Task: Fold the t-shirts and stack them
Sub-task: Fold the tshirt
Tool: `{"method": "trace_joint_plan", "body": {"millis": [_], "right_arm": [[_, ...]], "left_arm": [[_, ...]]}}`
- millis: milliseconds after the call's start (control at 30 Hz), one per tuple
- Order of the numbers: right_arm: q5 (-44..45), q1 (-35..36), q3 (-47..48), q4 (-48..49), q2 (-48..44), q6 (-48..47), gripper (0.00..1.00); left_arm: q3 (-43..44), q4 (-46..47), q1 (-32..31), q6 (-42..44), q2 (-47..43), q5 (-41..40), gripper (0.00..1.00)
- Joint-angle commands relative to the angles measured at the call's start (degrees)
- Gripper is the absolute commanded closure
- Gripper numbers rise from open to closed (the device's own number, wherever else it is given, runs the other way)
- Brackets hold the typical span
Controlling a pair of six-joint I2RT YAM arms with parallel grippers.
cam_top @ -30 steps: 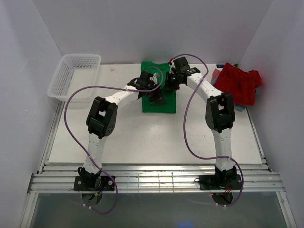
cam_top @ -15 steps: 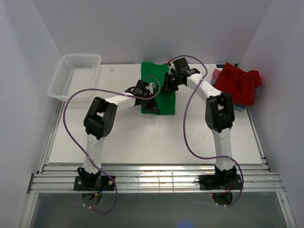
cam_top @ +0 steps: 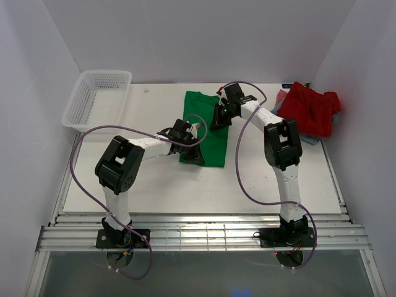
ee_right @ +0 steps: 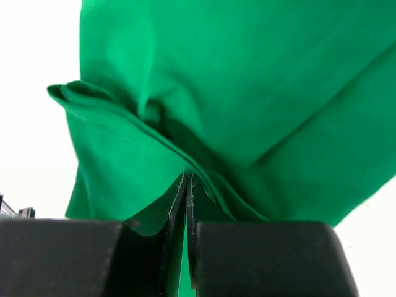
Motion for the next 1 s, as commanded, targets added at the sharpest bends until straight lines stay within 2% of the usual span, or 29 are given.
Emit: {"method": "trace_joint_plan", "body": {"millis": [0,233,333,467,567,700,800,833,933,967], "right_arm": [[-1.5,0.1,-1.2,1.8,0.4,0.3,0.92],[1.6,0.1,-6.0,3.7,-1.6,-1.2,0.92],[2.9,0.1,-4.9,2.8,-1.9,-2.4,0.92],[5.0,0.1,-4.5,3.4,-6.0,-3.8,0.92],[6.6,0.2,-6.3,4.8,-12.2,-4.5,0.88],[10.1,0.5,-10.9,4.7,-23.9,-5.9,0.75],[11.3,1.0,-16.8,2.2,-31.1,-5.8,0.68],[10.6,1.3,-18.4,1.2,-32.3,-5.8,0.63],[8.4,2.0,-26.7,-1.8,-36.7,-5.6,0.53],[8.1,2.2,-29.3,-1.8,-37.8,-5.3,0.5]], "left_arm": [[-4.8,-5.1,-1.8,-0.1,-1.4,-1.1,1.0],[-9.7,-4.2,-4.5,-1.1,-4.8,0.2,1.0],[-10.8,-4.3,-5.7,-1.6,-6.1,1.1,1.0],[-8.1,-5.1,-7.8,-2.6,-10.7,-0.9,1.0],[-3.6,-7.6,-8.2,-3.8,-14.2,-3.6,1.0],[6.6,-12.1,-8.2,-4.2,-16.9,-7.2,1.0],[10.7,-16.1,-8.3,-5.0,-20.4,-12.1,1.0],[11.0,-19.2,-8.3,-5.2,-21.3,-16.8,1.0],[9.3,-25.8,-8.0,-5.1,-22.6,-22.9,0.79],[8.0,-26.7,-7.8,-5.3,-22.7,-25.0,0.66]]}}
